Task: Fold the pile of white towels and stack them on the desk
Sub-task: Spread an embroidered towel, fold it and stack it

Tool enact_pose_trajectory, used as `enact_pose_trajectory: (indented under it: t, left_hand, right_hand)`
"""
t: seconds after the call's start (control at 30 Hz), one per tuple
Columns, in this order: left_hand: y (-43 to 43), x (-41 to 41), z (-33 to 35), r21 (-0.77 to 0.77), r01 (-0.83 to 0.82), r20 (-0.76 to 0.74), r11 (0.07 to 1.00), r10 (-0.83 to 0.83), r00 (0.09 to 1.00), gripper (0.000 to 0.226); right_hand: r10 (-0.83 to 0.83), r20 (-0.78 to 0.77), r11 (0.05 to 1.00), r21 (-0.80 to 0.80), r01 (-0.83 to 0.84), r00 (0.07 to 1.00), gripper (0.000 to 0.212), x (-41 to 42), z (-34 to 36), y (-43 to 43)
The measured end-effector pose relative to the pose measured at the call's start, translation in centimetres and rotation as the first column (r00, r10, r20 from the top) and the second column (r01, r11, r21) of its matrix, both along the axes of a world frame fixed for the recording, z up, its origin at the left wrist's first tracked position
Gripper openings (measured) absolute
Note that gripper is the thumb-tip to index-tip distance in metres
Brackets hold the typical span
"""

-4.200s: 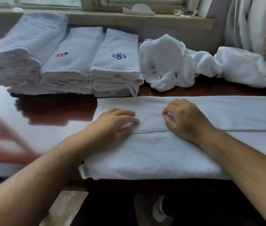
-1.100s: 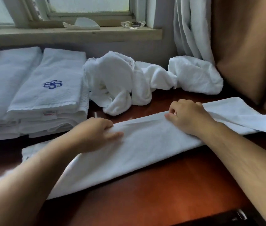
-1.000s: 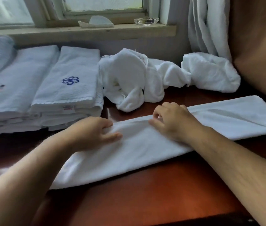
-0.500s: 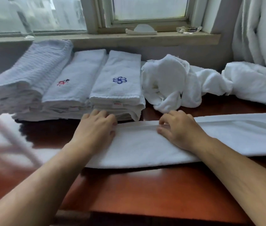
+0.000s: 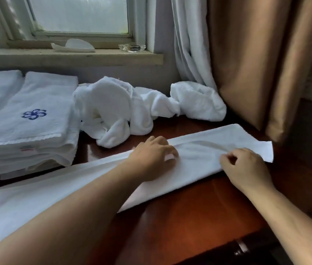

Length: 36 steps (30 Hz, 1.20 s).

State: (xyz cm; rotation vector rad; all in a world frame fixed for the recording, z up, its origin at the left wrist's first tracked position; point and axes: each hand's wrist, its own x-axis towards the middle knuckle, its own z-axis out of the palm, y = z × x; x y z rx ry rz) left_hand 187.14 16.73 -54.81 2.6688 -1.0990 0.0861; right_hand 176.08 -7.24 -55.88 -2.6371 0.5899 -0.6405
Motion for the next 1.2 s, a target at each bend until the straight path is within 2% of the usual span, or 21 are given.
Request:
enact_pose_trajectory:
  t: [0.1, 0.17, 0.27, 0.33, 0.43, 0.53, 0.6, 0.73, 0.83, 0.9, 1.0, 1.1, 1.2]
  left_hand:
    - [-4.2, 1.2, -0.5, 0.04, 0.063, -0.022, 0.997, -0.062, 0.998, 0.036]
    - [-6.3, 1.9, -0.8, 0.066, 0.051, -0.065, 0.996, -0.047, 0.997, 0.043]
    - [-8.1, 2.7, -1.3, 0.07, 0.044, -0.077, 0.997, -0.038, 0.996, 0.05]
    - [-8.4, 3.3, -1.6, 0.048, 0.038, -0.059, 0.998, -0.035, 0.998, 0.052]
    - [-8.3, 3.8, -2.1, -0.014, 0.015, -0.026, 1.0, -0.016, 1.0, 0.059]
    - [-8.3, 4.2, -2.1, -0.12, -0.032, -0.058, 0.992, 0.025, 0.998, 0.05]
    - [-8.4, 4.3, -1.8, -0.125, -0.133, -0.092, 0.983, 0.122, 0.988, 0.039]
    - [-8.1, 4.7, -1.4, -0.035, -0.222, -0.069, 0.975, 0.219, 0.973, 0.039]
    - [-7.8, 5.0, -1.1, -0.096, -0.233, -0.084, 0.968, 0.226, 0.971, 0.041]
    - [-7.7, 5.0, -1.0, -0.133, -0.222, -0.076, 0.966, 0.214, 0.974, 0.041]
    - [-7.7, 5.1, -1.1, -0.172, -0.22, -0.055, 0.96, 0.213, 0.975, 0.04]
    - [-7.7, 5.3, -1.4, -0.161, -0.245, -0.033, 0.956, 0.243, 0.969, 0.04]
    - [-7.7, 5.3, -1.9, -0.157, -0.27, 0.007, 0.95, 0.275, 0.962, 0.039]
  right_hand:
    - [-0.024, -0.026, 0.996, -0.088, 0.022, 0.999, 0.021, -0.6, -1.2, -0.5]
    - [-0.062, -0.114, 0.99, -0.132, 0.047, 0.991, 0.031, 0.0, -1.4, -1.0]
    - [-0.14, -0.284, 0.987, -0.12, 0.11, 0.949, 0.044, 1.5, -1.3, -2.5]
    - [-0.164, -0.304, 0.985, -0.105, 0.138, 0.938, 0.045, 2.9, -1.2, -3.6]
    - [-0.12, -0.331, 0.989, -0.117, 0.086, 0.936, 0.057, 5.9, -0.6, -5.0]
    - [-0.072, -0.449, 0.996, -0.086, 0.037, 0.891, 0.059, 9.0, -0.2, -6.1]
    - [-0.051, -0.486, 0.997, -0.071, 0.019, 0.873, 0.055, 10.4, -0.3, -6.8]
    - [0.037, -0.42, 0.994, -0.077, -0.076, 0.907, 0.046, 11.2, 0.1, -8.2]
    - [0.129, -0.342, 0.983, -0.078, -0.165, 0.931, 0.023, 11.4, 0.4, -9.0]
    - [0.166, -0.344, 0.975, -0.085, -0.207, 0.924, 0.012, 11.8, 0.5, -9.3]
    - [0.196, -0.278, 0.958, -0.149, -0.244, 0.94, 0.013, 12.5, 0.9, -9.3]
    - [0.229, -0.177, 0.961, -0.117, -0.252, 0.957, 0.01, 12.7, 0.5, -8.5]
    - [0.206, -0.176, 0.964, -0.134, -0.23, 0.963, 0.012, 12.4, -0.4, -7.6]
